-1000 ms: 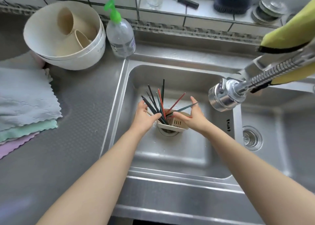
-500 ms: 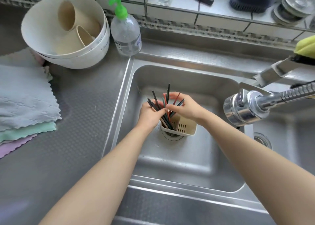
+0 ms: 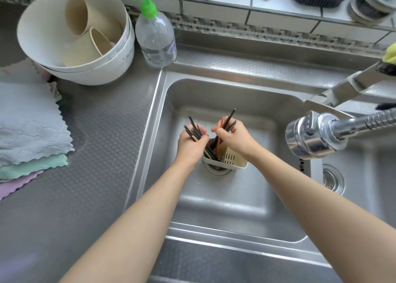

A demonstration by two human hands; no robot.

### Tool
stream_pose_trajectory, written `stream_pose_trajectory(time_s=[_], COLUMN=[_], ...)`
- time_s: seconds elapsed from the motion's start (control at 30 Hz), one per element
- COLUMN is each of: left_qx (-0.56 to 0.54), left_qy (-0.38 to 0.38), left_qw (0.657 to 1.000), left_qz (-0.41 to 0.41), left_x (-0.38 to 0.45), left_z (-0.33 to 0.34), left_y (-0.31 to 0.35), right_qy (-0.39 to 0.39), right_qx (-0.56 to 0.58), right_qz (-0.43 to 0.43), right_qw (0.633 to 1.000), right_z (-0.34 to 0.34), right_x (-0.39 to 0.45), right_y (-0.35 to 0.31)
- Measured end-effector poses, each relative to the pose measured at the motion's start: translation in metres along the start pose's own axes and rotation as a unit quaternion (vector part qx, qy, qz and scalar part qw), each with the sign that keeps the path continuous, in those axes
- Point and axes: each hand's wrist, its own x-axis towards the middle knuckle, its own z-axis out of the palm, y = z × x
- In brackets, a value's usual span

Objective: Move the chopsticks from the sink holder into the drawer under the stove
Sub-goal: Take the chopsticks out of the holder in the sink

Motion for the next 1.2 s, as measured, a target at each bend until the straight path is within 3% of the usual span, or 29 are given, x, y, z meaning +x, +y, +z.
stream_pose_trajectory(time_s=[0.13, 0.3, 0.47, 0.77, 0.93, 1.2], left_qx=[-0.036, -0.035, -0.029, -0.052, -0.077, -0.048], left_qy=[-0.004, 0.022, 0.048, 0.045, 0.038, -0.035], left_qw=[0.999, 0.999, 0.998, 0.994, 0.991, 0.989], left_qz=[-0.011, -0.006, 0.022, 0.082, 0.107, 0.134], left_x=[-0.006, -0.01, -0.017, -0.042, -0.068, -0.128], left_z=[0.011, 0.017, 0.018, -0.002, -0.019, -0.043], left_y=[-0.009, -0.013, 0.001, 0.043, 0.065, 0.085], right_qy=[-0.018, 0.012, 0.027, 0.044, 0.056, 0.131], right_qx=[0.013, 0.01, -0.068, -0.05, -0.078, -0.076], right_qz=[-0.008, 0.028, -0.014, -0.083, -0.139, -0.128], right_qw=[1.0, 0.999, 0.997, 0.994, 0.986, 0.98], right_z=[0.005, 0.012, 0.007, -0.003, -0.006, 0.003], right_x=[-0.009, -0.013, -0.02, -0.065, -0.103, -0.171], right_y=[0.011, 0.016, 0.007, -0.042, -0.07, -0.097])
